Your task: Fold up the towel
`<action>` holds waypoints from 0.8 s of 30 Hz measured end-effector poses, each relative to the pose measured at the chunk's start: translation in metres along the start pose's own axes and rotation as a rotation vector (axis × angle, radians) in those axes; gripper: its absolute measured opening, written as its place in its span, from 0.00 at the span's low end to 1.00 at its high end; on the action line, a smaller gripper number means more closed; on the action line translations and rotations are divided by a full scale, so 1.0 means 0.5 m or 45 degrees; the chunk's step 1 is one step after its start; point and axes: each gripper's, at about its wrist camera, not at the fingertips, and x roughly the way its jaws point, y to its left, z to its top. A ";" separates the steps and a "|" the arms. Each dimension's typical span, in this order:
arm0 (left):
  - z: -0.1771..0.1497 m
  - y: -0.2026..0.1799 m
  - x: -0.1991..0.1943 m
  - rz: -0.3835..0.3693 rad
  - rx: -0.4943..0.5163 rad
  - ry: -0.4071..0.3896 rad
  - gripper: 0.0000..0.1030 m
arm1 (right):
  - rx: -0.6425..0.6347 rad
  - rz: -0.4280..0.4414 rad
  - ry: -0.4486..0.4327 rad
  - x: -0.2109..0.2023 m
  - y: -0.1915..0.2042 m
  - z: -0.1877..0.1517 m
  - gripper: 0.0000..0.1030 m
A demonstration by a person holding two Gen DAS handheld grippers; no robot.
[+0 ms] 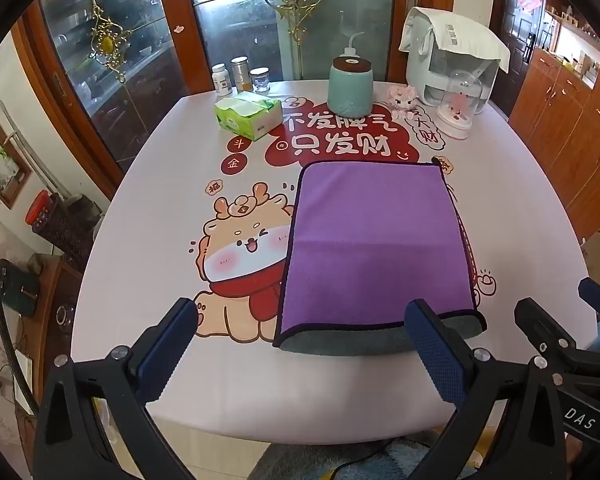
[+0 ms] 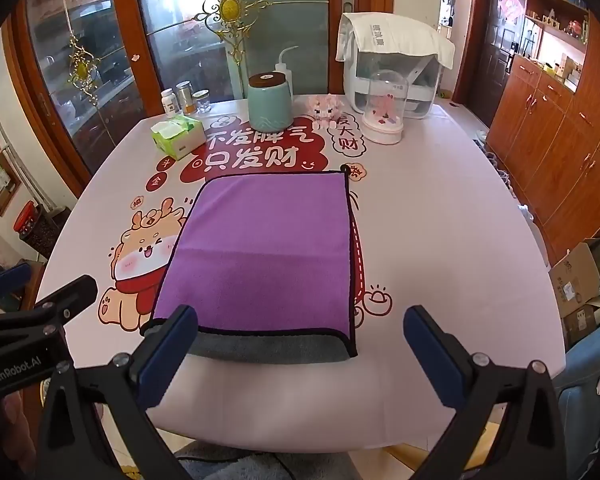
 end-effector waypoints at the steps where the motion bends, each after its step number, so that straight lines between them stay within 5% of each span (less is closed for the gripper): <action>1: 0.000 0.000 0.000 0.002 0.001 0.002 1.00 | -0.002 -0.004 0.000 0.001 0.001 0.000 1.00; 24: -0.004 -0.008 -0.001 -0.002 0.005 -0.003 0.99 | -0.006 -0.014 0.000 0.003 -0.002 -0.003 1.00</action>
